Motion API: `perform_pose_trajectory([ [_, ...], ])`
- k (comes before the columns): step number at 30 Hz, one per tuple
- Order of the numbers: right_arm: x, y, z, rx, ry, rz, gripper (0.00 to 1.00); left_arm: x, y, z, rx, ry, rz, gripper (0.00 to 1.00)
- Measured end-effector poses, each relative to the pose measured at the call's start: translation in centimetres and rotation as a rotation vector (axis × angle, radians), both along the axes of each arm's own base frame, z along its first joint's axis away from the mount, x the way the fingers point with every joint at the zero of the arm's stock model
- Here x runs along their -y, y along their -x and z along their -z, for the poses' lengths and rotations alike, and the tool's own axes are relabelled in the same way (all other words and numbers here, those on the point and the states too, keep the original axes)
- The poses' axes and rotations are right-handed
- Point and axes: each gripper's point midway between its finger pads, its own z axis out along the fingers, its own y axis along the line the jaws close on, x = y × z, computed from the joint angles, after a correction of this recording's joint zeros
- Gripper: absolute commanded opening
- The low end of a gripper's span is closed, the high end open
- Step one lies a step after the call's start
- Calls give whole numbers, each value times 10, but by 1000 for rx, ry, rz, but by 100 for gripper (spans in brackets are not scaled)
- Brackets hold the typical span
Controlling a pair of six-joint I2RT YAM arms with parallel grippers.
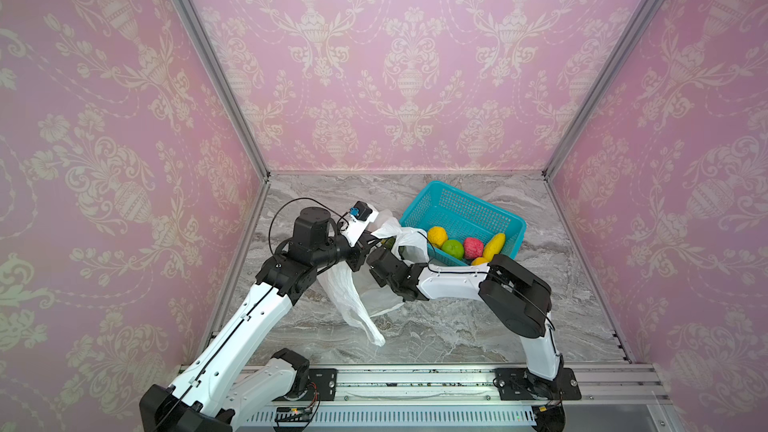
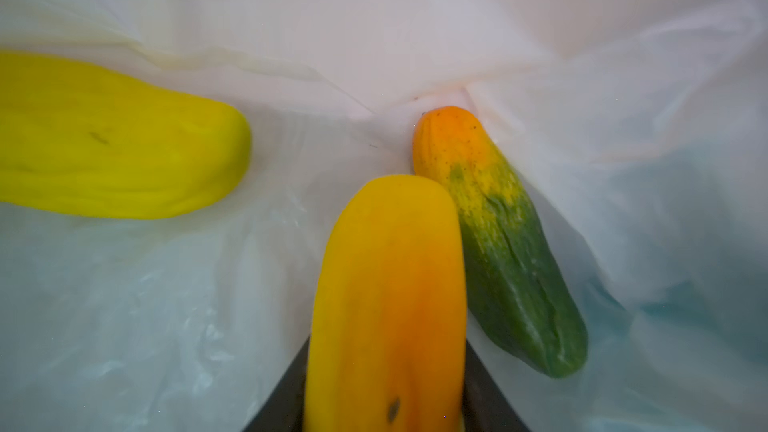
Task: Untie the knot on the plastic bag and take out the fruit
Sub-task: 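Close the right gripper on the orange-yellow long fruit in the bag, then lift the orange-yellow fruit out of the bag with the right gripper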
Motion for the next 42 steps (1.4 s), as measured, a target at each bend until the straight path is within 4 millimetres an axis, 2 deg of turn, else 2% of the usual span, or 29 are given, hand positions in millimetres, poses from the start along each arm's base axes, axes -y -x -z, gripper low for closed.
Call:
perform_pose_trajectory([
  [4, -4, 27, -34, 74, -60, -65, 29, -3, -3, 1, 4, -10, -22, 0],
  [8, 0, 49, -53, 118, -108, -119, 28, -4, -4, 1, 6, -15, -31, 0],
  [14, 26, 71, -81, 165, -212, -170, 30, -6, -7, 2, 9, -22, -47, 0],
  [21, 57, 105, -122, 236, -392, -263, 30, -7, -8, 2, 11, -25, -54, 0],
  [29, 94, 132, -166, 331, -560, -304, 26, -8, -10, 3, 11, -32, -67, 0],
  [32, 113, 140, -178, 369, -617, -295, 27, -9, -10, 4, 11, -33, -69, 0],
  [35, 142, 144, -189, 416, -689, -239, 28, -9, -10, 4, 12, -34, -69, 0],
  [42, 227, 124, -209, 525, -834, 53, 27, -9, -10, 4, 11, -33, -69, 0],
])
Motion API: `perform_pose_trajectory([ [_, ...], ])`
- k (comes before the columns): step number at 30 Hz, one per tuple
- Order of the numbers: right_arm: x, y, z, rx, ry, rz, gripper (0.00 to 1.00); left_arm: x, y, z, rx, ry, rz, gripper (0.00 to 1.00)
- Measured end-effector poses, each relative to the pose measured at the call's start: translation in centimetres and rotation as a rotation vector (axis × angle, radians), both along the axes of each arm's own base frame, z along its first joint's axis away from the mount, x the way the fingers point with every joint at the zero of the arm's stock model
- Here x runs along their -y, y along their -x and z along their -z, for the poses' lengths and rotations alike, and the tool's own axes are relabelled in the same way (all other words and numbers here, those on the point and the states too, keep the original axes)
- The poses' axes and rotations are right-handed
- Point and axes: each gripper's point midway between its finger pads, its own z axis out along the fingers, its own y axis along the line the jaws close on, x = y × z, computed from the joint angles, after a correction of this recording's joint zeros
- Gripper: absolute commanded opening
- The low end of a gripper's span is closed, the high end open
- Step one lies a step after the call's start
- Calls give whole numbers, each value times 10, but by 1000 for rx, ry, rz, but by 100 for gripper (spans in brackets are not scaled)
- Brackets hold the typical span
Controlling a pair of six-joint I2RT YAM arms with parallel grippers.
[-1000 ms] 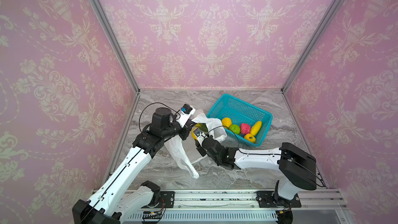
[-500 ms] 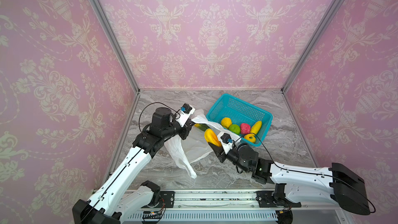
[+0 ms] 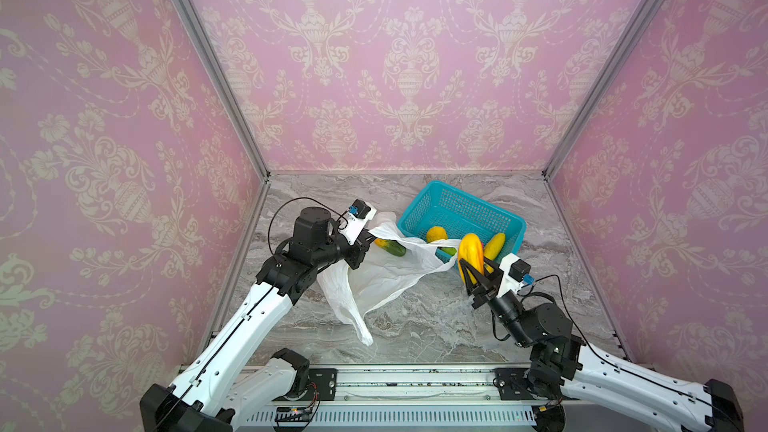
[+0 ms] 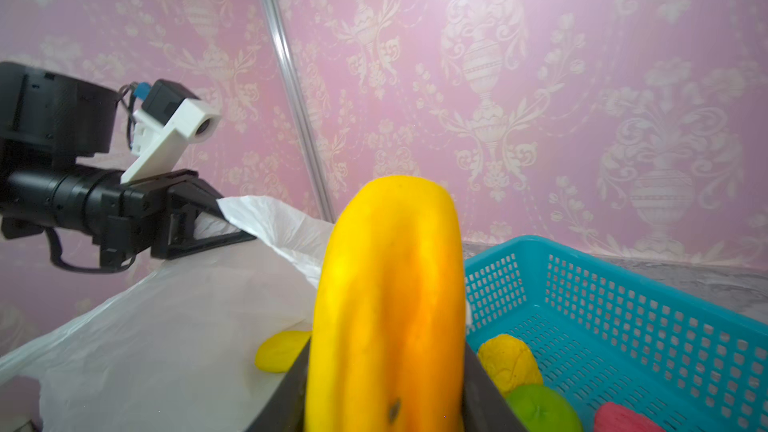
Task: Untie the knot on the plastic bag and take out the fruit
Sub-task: 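Lift the orange-yellow fruit out of the bag with the right gripper, then lower the orange-yellow fruit into the teal basket and open the right gripper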
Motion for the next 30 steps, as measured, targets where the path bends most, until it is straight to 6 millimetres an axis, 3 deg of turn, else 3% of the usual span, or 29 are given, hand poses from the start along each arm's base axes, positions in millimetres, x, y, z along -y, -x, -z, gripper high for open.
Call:
perform_pose_trajectory([
  [3, 24, -12, 4, -41, -44, 105, 27, 0, 0, 0, 0, 0, 0, 0],
  [6, 39, -26, 24, -122, -33, 200, 26, 0, 0, 0, 0, 0, 0, 0],
  [18, 75, -116, 102, -584, 34, 468, 25, 0, 0, 0, -1, 0, 0, 0],
  [24, 77, -143, 156, -791, 79, 493, 34, 0, 0, 0, -1, 0, 0, 0],
  [30, 66, -170, 182, -906, 134, 514, 32, 0, 0, 0, -1, 0, 0, 0],
])
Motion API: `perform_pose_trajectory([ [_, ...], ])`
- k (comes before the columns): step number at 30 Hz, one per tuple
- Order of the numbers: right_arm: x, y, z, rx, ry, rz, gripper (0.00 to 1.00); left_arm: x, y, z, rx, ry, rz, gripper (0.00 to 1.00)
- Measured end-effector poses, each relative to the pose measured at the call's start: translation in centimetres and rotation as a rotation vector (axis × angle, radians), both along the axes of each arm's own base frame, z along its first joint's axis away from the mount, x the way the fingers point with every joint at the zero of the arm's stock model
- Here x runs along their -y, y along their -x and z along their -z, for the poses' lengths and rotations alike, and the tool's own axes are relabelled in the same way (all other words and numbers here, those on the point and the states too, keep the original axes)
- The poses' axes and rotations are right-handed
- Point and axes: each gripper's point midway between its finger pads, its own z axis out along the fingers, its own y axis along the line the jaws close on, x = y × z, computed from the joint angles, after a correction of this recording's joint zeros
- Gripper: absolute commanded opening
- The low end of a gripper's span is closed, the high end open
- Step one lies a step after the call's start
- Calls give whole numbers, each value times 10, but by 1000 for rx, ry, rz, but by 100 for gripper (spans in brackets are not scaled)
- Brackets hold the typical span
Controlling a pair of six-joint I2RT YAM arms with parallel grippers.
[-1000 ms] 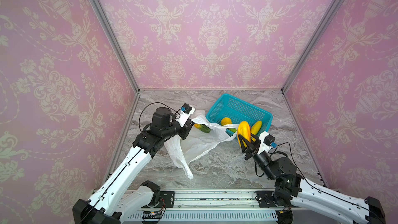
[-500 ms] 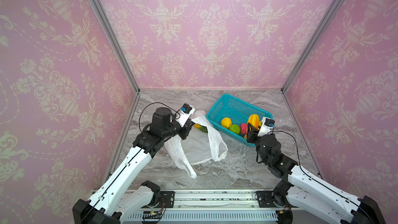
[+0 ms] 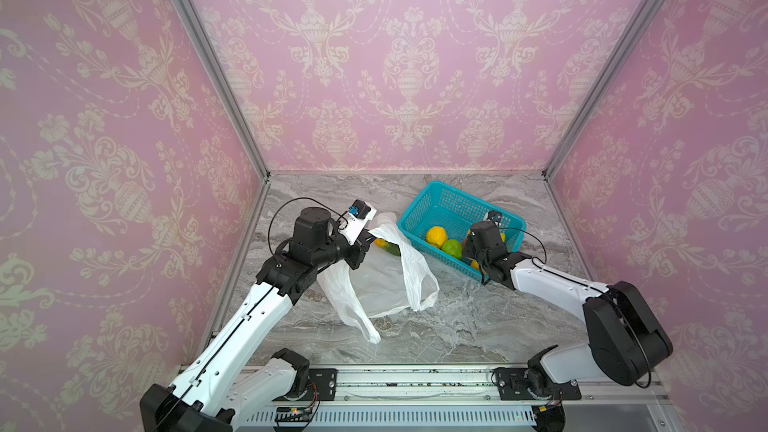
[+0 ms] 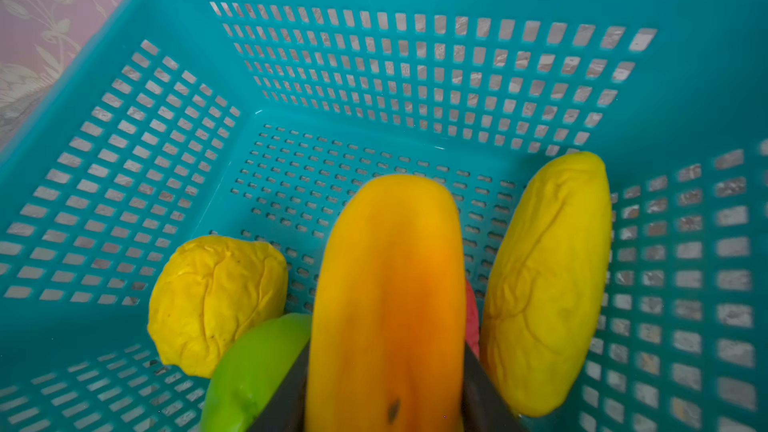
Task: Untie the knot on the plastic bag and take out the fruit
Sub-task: 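Lower the orange-yellow fruit into the teal basket and open the right gripper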
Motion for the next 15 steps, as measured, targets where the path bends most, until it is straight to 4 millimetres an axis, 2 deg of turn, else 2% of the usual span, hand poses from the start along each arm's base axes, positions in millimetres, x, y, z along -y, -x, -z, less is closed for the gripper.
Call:
perform_pose_trajectory([
  [3, -5, -19, 0, -13, -4, 17, 35, 0, 0, 0, 0, 0, 0, 0],
  [8, -10, -33, 2, -21, -2, 24, 48, 0, 0, 0, 0, 0, 0, 0],
  [15, -5, -20, 22, -100, 15, 37, 72, 0, 0, 0, 0, 0, 0, 0],
])
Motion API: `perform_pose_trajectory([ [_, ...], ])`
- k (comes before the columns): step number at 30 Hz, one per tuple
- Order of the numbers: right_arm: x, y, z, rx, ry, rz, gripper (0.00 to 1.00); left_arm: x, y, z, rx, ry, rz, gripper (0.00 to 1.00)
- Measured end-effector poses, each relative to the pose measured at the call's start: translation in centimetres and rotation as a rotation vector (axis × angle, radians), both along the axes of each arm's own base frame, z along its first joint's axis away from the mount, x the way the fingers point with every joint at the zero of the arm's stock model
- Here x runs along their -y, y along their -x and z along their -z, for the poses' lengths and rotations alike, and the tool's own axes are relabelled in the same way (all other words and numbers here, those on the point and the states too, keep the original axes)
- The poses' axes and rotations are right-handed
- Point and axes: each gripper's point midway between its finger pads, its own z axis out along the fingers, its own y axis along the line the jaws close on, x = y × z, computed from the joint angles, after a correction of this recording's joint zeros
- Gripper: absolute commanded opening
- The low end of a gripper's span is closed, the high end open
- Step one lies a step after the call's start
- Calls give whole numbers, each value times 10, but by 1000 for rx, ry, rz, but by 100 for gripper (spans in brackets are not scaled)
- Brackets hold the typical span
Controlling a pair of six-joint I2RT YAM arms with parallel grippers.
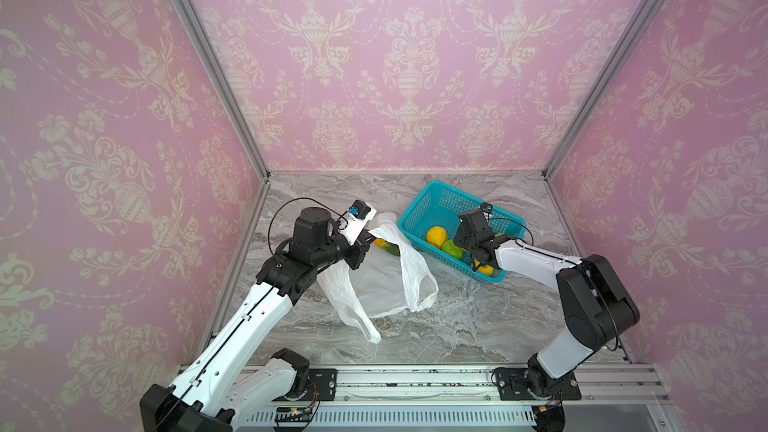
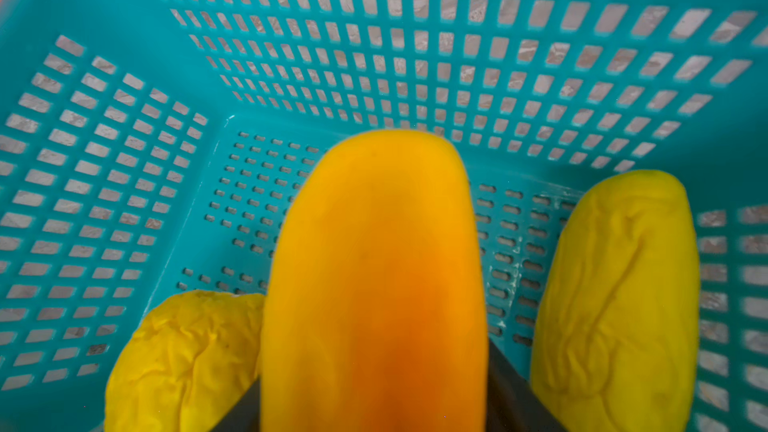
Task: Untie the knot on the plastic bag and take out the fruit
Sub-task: 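Lower the orange-yellow fruit into the teal basket and open the right gripper, then move the right gripper back into the bag toward the orange-green fruit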
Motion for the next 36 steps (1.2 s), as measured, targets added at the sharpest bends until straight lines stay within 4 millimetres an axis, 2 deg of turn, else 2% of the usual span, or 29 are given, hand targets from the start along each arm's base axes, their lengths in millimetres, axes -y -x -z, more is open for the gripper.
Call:
perform_pose_trajectory([
  [4, 3, 7, 8, -20, 7, 3, 82, 0, 0, 0, 0, 0, 0, 0],
  [10, 8, 20, 0, 4, -9, -2, 91, 0, 0, 0, 0, 0, 0, 0],
  [13, 10, 26, -8, 36, -31, -9, 91, 0, 0, 0, 0, 0, 0, 0],
  [19, 10, 41, -32, 129, -87, -36, 78, 0, 0, 0, 2, -2, 1, 0],
  [23, 6, 58, -63, 236, -128, -83, 78, 0, 0, 0, 2, -2, 1, 0],
  [27, -12, 88, -108, 396, -169, -197, 76, 0, 0, 0, 2, -2, 1, 0],
  [32, -52, 137, -167, 611, -227, -435, 68, 0, 0, 0, 2, -2, 1, 0],
  [36, -89, 169, -191, 696, -233, -629, 63, 0, 0, 0, 2, -2, 1, 0],
])
